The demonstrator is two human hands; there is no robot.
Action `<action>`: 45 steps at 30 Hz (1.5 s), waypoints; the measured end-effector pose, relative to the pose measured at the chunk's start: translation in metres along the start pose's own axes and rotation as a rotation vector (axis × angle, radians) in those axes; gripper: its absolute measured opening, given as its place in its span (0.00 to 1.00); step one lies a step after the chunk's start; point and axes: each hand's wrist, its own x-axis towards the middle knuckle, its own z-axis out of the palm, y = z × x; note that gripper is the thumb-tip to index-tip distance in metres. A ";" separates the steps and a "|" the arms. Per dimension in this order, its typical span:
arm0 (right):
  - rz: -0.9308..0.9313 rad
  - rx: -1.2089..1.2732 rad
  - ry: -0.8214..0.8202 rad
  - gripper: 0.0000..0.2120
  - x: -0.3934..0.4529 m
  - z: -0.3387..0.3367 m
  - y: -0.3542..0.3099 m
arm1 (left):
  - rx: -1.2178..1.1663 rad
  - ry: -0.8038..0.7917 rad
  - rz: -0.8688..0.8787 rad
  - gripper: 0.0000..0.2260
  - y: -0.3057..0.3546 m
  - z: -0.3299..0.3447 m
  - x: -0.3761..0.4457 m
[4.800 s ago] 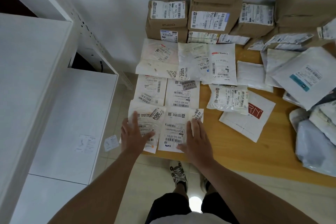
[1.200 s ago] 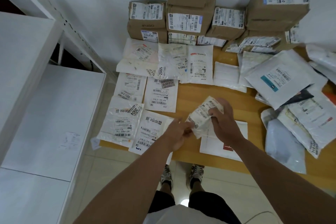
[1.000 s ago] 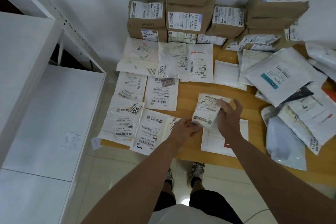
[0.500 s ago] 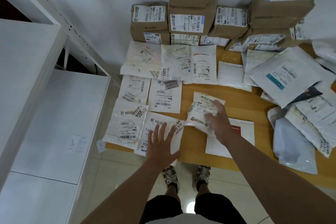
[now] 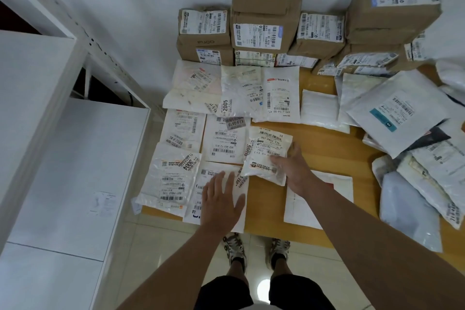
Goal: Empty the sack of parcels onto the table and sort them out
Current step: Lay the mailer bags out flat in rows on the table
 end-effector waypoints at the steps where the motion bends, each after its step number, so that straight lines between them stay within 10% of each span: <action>1: 0.016 0.000 -0.001 0.29 0.003 0.002 -0.001 | -0.014 0.047 -0.032 0.29 -0.002 -0.002 0.002; 27: -0.090 -0.350 0.132 0.23 0.023 0.030 0.007 | -0.063 -0.066 -0.338 0.35 -0.036 -0.028 0.040; 37: -0.302 -1.036 0.529 0.23 -0.022 -0.044 0.018 | -0.179 0.176 0.012 0.17 0.020 -0.033 0.043; 45: 0.174 -1.009 0.713 0.41 -0.053 -0.124 0.053 | -0.444 -0.480 -0.043 0.14 0.111 -0.002 0.030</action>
